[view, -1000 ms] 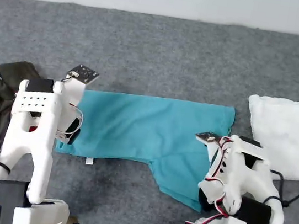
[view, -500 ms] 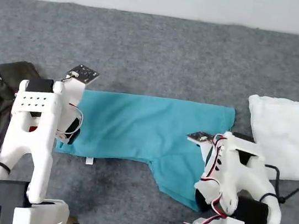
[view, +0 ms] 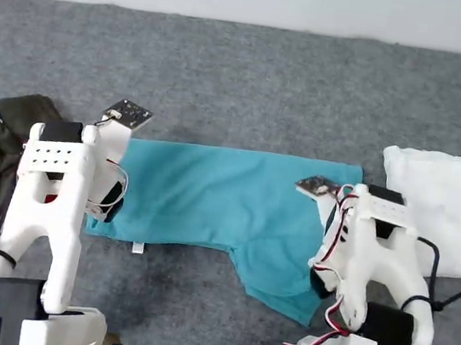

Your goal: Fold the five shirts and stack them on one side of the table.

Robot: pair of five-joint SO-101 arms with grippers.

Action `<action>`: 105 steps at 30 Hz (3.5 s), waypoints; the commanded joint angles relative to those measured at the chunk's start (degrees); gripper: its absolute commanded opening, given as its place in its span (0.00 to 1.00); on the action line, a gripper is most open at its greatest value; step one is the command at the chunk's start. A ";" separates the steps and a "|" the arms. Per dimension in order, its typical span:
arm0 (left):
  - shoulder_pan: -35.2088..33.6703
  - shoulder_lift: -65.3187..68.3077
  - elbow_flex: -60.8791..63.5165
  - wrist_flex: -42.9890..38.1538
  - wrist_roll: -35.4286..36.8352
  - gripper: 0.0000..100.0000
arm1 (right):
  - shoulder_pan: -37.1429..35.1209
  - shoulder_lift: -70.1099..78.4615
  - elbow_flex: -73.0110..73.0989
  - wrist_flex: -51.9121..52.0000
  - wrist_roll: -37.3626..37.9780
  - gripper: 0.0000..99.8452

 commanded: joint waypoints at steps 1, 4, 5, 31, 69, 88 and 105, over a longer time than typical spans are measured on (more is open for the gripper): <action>0.44 -2.11 0.13 -0.53 -0.53 0.06 | -2.07 -0.40 -2.02 -2.07 0.53 0.01; 0.44 -2.11 0.13 -0.53 -0.53 0.06 | -5.14 -0.66 -2.02 -4.53 -2.90 0.01; 0.44 -2.11 0.13 -0.53 -0.53 0.06 | -6.11 -0.66 -2.11 -4.35 -3.96 0.01; 0.44 -2.11 2.33 -1.85 -0.53 0.06 | -4.44 -5.49 -3.25 -6.55 -6.95 0.01; 0.44 -2.11 3.82 -3.08 -0.53 0.06 | -8.75 -5.49 -9.32 -18.24 -16.44 0.01; 0.53 -2.11 3.82 -3.08 -0.53 0.06 | -7.87 4.44 -13.80 -24.48 -22.07 0.02; 0.53 -2.11 3.82 -3.08 -0.53 0.06 | -6.55 5.58 -34.73 18.33 -16.09 0.25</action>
